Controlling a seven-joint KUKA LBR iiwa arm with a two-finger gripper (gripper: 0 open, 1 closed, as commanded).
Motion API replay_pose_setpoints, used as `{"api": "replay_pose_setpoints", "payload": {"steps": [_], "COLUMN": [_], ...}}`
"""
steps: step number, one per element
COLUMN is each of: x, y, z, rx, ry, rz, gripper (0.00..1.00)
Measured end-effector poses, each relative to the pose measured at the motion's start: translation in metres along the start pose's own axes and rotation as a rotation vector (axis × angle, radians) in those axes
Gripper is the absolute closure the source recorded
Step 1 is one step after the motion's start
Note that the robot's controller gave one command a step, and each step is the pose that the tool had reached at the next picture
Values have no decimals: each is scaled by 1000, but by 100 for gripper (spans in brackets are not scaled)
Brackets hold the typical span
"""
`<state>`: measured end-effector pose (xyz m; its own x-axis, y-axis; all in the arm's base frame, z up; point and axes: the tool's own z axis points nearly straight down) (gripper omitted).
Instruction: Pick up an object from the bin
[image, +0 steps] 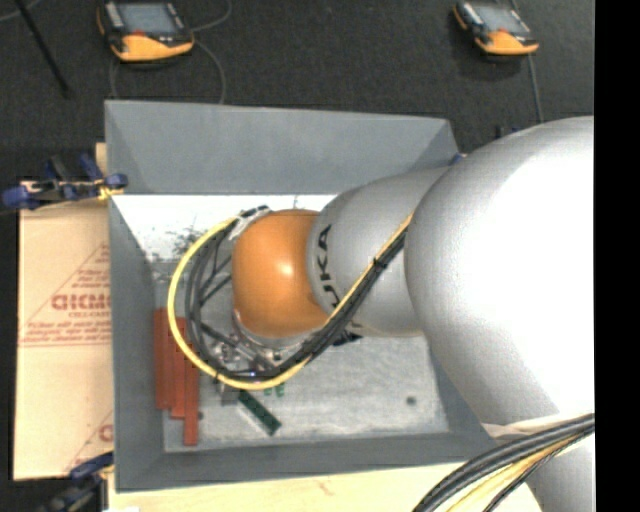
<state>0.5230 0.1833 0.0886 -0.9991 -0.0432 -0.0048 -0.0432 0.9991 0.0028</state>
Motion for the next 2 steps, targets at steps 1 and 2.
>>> {"api": "replay_pose_setpoints", "payload": {"steps": [1, 2], "x": [0, 1], "y": [0, -91], "z": [1, 19], "rx": [0, 6], "ry": [1, 4], "rz": [3, 127], "gripper": [0, 0]}}
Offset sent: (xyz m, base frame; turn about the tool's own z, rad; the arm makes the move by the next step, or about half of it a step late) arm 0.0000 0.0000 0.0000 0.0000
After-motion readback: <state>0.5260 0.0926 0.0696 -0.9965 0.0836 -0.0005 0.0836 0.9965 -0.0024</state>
